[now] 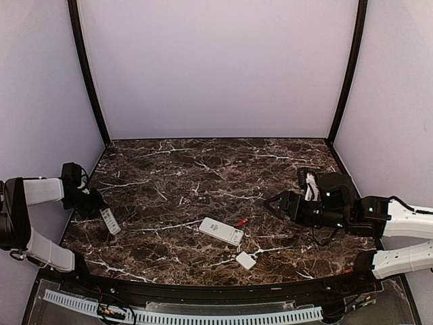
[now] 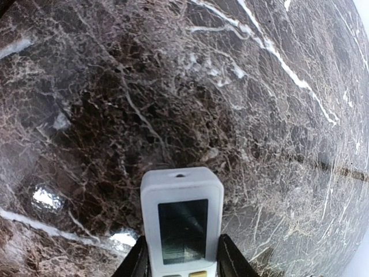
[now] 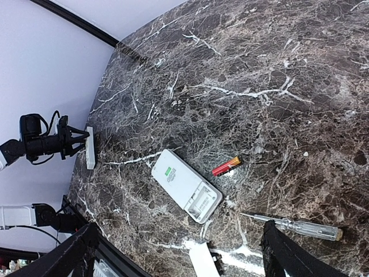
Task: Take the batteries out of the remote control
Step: Pick up the remote control from the corner of the board.
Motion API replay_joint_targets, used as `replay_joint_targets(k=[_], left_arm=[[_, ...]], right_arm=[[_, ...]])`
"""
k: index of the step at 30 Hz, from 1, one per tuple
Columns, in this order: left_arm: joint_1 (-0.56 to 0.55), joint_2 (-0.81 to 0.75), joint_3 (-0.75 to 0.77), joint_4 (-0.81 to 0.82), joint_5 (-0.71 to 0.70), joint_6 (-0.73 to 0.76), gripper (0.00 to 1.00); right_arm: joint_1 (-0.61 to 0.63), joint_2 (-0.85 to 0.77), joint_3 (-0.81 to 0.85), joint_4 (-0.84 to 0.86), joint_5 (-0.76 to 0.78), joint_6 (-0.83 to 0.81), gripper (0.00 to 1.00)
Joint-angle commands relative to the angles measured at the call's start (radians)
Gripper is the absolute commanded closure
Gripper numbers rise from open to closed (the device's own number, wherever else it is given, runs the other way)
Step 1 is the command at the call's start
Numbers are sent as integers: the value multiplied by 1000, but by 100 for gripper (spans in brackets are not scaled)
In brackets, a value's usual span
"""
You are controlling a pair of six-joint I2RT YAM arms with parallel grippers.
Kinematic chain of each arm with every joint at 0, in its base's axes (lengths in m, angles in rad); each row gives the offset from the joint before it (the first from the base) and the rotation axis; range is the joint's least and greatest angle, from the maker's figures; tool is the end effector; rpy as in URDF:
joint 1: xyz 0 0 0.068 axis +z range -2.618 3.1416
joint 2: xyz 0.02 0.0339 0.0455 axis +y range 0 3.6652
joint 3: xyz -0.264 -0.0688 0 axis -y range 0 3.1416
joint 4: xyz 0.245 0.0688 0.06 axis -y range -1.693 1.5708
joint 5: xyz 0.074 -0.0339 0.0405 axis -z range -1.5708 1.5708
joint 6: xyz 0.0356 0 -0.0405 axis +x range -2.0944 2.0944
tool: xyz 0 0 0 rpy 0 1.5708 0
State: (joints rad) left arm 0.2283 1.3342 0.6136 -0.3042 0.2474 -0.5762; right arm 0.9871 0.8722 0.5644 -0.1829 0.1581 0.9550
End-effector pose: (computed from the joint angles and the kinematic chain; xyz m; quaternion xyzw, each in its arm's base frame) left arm 0.2339 0.0454 0.1608 -0.3435 0.8924 -0.1633 0.2430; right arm 0.1139 0.1623 0.2472 0.0269 0.8555 0.3849 0.3452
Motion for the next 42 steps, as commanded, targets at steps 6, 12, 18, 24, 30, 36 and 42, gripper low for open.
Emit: replay_joint_targets(k=[6, 12, 18, 24, 30, 36, 42], left_arm=[[-89, 73, 49, -74, -77, 19, 67], [-150, 153, 106, -140, -148, 26, 65], [-167, 175, 144, -207, -201, 36, 56], [-185, 206, 174, -248, -236, 47, 53], [-187, 230, 175, -240, -233, 50, 61], [-187, 25, 144, -149, -146, 14, 69], [-187, -216, 153, -39, 73, 16, 69]], right_arm=[[-8, 44, 13, 21, -2, -4, 5], [-7, 67, 8, 53, -16, -3, 5], [-7, 104, 9, 92, -28, -24, 5], [-8, 166, 36, 117, -50, -67, 5], [-7, 232, 60, 168, -96, -85, 5], [-8, 260, 98, 165, -129, -101, 6], [-7, 231, 113, 232, -216, -156, 3]])
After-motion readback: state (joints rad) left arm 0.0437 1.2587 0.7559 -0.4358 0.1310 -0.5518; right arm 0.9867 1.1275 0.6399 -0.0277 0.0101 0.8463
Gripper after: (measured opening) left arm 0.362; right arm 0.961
